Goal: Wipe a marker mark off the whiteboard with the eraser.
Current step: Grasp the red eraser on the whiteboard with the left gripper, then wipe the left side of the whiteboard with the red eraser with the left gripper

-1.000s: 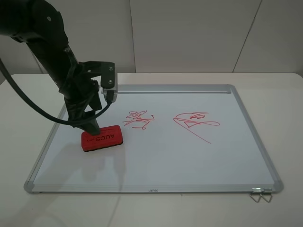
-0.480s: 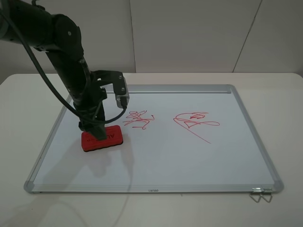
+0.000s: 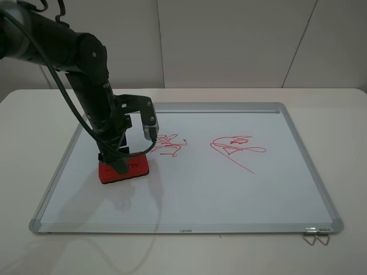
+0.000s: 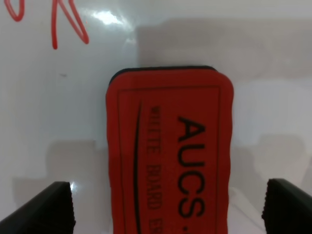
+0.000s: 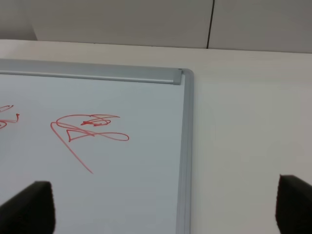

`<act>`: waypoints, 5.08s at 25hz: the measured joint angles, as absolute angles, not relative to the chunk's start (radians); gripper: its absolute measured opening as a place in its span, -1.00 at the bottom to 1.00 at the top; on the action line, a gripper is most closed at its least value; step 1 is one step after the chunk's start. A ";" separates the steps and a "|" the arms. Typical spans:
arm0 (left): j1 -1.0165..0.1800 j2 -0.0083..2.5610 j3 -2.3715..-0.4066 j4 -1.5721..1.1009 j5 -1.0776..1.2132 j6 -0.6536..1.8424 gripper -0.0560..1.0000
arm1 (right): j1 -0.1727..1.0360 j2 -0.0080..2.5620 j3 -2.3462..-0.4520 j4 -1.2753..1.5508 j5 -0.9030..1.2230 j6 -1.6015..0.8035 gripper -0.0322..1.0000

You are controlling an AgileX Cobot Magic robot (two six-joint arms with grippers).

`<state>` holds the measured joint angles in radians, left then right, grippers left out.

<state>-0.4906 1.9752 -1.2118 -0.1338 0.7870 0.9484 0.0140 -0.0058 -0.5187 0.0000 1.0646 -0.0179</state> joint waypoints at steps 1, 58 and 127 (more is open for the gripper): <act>-0.496 1.983 -1.212 -0.133 0.784 0.949 0.57 | 0.014 -0.006 -0.519 0.000 1.065 -0.018 0.66; -0.503 2.046 -1.166 -0.110 0.685 0.945 0.20 | 0.014 -0.006 -0.519 0.000 1.065 -0.018 0.66; -0.470 2.242 -1.594 -0.090 0.817 -0.268 0.20 | 0.014 -0.006 -0.519 0.000 1.065 -0.018 0.66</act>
